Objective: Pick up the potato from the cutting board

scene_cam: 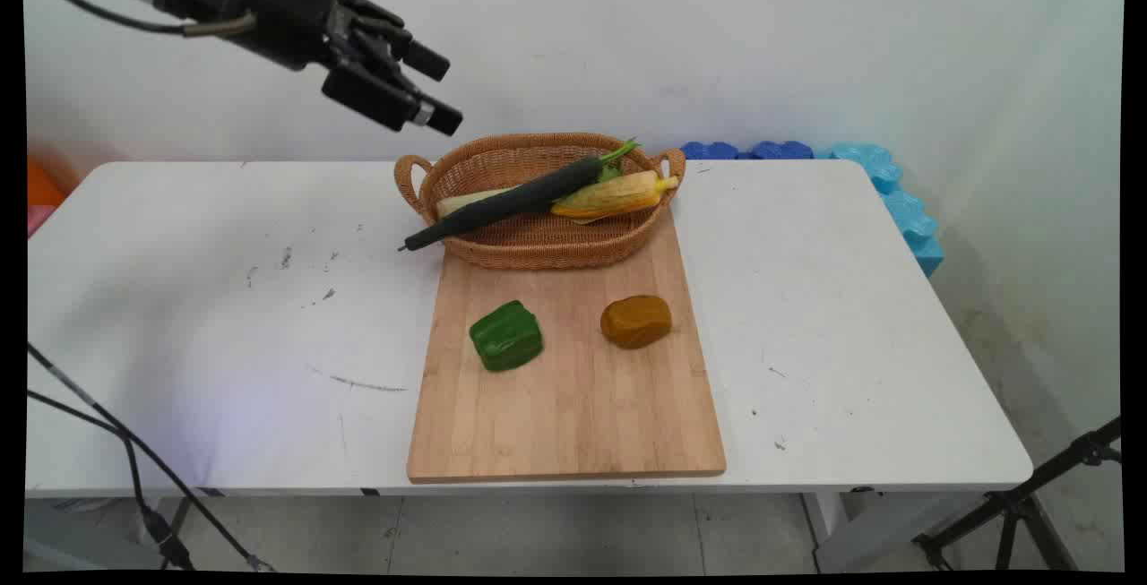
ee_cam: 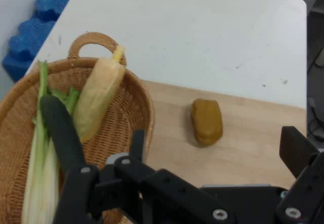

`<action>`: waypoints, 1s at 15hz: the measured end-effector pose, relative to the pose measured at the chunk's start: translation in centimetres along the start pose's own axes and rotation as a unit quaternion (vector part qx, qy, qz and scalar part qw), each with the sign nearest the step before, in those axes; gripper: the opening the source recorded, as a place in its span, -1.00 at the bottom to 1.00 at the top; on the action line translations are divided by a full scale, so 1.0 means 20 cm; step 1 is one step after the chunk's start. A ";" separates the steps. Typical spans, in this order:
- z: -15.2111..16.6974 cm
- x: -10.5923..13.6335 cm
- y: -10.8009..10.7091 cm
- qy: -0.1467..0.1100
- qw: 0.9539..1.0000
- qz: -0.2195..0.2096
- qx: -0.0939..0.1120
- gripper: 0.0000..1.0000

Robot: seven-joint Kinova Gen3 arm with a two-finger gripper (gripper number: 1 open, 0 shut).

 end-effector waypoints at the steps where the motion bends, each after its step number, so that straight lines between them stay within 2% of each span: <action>1: 0.00 -0.02 0.02 -0.001 1.000 0.005 -0.003 1.00; 6: 0.02 -0.08 0.08 0.004 1.000 0.019 0.003 1.00; 15: 0.11 -0.14 0.13 -0.007 0.999 0.018 0.033 1.00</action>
